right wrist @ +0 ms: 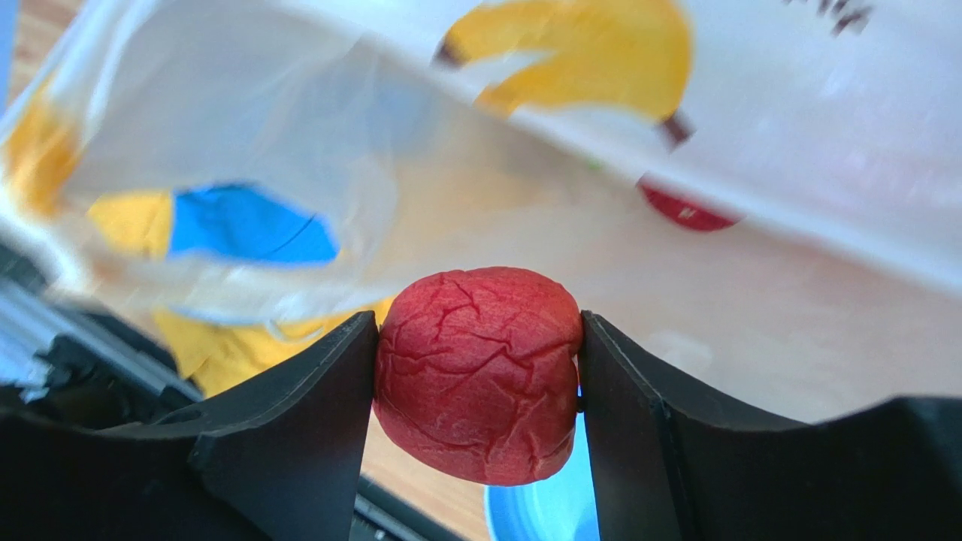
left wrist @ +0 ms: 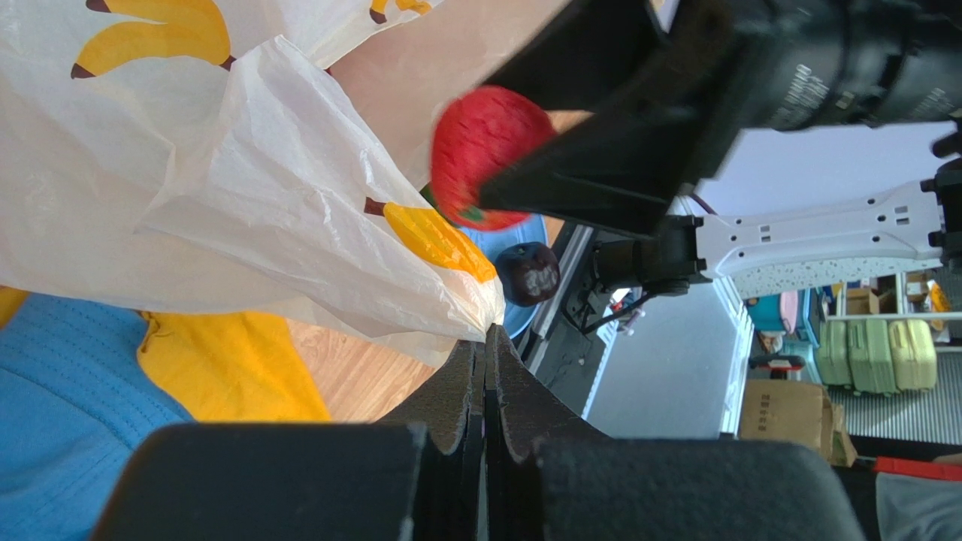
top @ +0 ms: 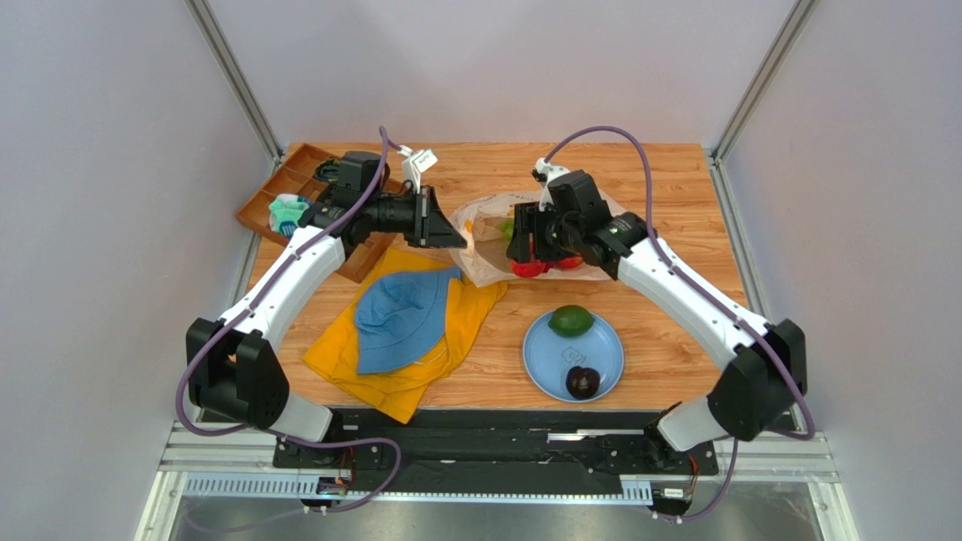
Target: Place the fruits into the plastic bag
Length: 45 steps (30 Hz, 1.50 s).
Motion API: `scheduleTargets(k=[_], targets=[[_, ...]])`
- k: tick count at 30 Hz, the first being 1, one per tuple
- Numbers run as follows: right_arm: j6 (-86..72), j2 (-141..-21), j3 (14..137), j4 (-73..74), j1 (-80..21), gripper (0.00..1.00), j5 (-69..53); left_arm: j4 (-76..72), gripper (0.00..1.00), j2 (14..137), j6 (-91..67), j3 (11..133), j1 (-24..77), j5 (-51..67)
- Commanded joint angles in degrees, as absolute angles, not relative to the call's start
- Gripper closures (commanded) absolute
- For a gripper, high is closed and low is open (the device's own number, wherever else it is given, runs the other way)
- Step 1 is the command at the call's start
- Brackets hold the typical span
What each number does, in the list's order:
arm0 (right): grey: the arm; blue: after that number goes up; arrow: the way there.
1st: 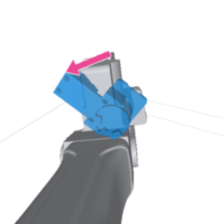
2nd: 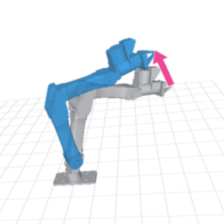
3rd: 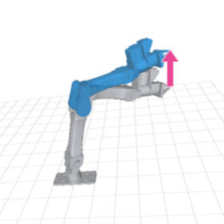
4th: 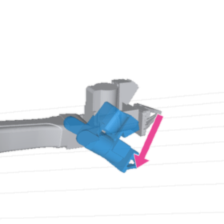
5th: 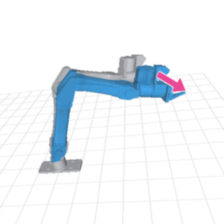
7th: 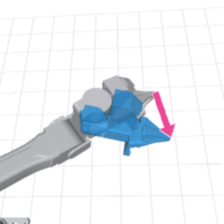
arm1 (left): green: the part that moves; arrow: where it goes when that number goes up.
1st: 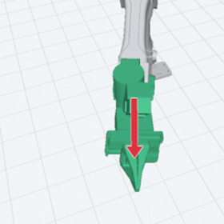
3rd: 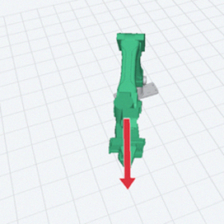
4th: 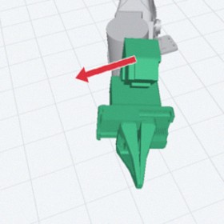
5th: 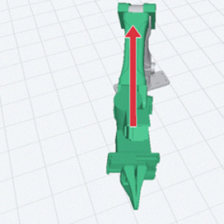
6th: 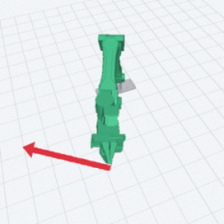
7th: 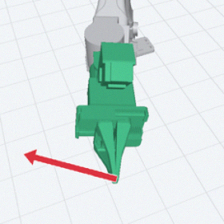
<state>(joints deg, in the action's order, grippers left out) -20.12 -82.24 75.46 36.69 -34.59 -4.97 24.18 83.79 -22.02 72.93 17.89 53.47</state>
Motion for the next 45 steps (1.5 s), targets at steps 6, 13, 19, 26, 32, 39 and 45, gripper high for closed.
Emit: scheduleTargets(k=[6,13,19,26,32,39,45], targets=[[-20.7,-93.1,81.4,24.4,-33.6,0.64,3.1,22.1,1.0,83.3,-22.3,74.5,17.6,54.8],[-24.6,-100.8,84.5,17.4,-36.1,0.63,1.9,21.8,1.0,83.4,-22.6,74.4,17.7,55.1],[-25.0,-108.2,88.5,19.9,-36.9,0.6,3.2,21.7,1.0,83.4,-22.6,74.4,17.6,55.3],[-23.5,-110.7,90.1,21.3,-36.9,0.33,2.5,21.7,1.0,83.6,-22.6,74.3,17.6,55.1],[-22.1,-110.7,90.7,22.9,-36.9,0.15,3.3,21.8,1.0,83.8,-22.6,74.4,17.6,55.1],[-21.5,-110.2,90.8,23.5,-36.9,0.12,3.2,21.9,1.0,83.8,-22.6,74.4,17.6,55.1],[-22.0,-105.7,88.8,21.7,-36.8,0.2,1.9,22.1,1.0,83.8,-22.0,74.5,17.6,54.8]])
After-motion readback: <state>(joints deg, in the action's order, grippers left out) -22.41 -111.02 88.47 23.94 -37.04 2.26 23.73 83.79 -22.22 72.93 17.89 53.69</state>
